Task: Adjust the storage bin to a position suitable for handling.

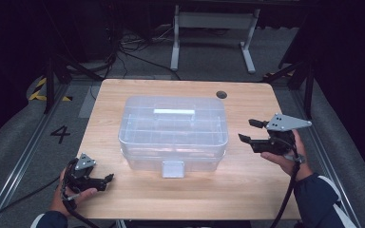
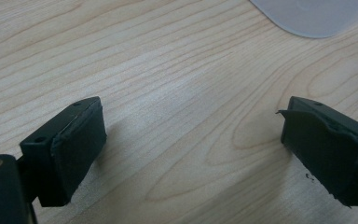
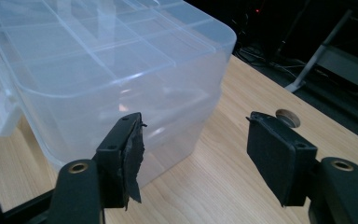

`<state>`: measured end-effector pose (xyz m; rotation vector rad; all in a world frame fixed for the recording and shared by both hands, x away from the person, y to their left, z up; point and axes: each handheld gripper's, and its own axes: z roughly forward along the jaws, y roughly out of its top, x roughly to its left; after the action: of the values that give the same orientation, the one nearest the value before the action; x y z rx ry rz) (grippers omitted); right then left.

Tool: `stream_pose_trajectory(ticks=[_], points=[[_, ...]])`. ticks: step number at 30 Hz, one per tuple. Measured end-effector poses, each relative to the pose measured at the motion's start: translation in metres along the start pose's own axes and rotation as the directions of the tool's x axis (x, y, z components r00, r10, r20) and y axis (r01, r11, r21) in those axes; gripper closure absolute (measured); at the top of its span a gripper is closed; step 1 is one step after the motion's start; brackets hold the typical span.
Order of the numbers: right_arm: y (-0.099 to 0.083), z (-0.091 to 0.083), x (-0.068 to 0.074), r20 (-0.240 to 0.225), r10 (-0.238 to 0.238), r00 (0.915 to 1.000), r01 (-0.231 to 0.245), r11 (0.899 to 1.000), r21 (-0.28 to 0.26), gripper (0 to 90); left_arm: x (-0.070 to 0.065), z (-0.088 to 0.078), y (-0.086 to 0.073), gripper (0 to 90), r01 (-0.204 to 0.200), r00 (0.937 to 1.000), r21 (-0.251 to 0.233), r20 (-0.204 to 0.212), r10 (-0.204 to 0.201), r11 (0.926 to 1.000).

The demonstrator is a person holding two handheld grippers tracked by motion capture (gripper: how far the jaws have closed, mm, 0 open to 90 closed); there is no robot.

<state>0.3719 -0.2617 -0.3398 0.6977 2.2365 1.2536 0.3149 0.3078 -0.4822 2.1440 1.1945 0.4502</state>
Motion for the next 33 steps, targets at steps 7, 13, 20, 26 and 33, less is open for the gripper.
stream_pose_trajectory(ticks=[7,13,20,26,33], points=[[0.012,0.013,0.005,-0.019,-0.013,0.9997,0.012,1.000,-0.013,36.8,0.000,0.000,0.000,7.0,0.000,1.0000,0.000,0.000,0.000,1.0000],[0.016,0.023,0.008,-0.027,-0.011,0.9996,0.011,1.000,-0.014,38.3,0.000,0.000,0.000,7.0,0.000,1.0000,0.000,0.000,0.000,1.0000],[0.028,0.025,0.005,-0.031,-0.007,0.9995,0.006,0.999,-0.039,36.9,0.000,0.000,0.000,7.0,0.000,1.0000,0.000,0.000,0.000,1.0000],[0.034,0.031,0.007,-0.040,-0.014,0.9991,0.012,0.999,-0.037,36.8,0.000,0.000,0.000,7.0,0.000,1.0000,0.000,0.000,0.000,1.0000],[0.047,0.039,0.012,-0.057,-0.034,0.9978,0.032,0.999,-0.041,36.8,0.000,0.000,0.000,7.0,0.000,1.0000,0.000,0.000,0.000,1.0000]])
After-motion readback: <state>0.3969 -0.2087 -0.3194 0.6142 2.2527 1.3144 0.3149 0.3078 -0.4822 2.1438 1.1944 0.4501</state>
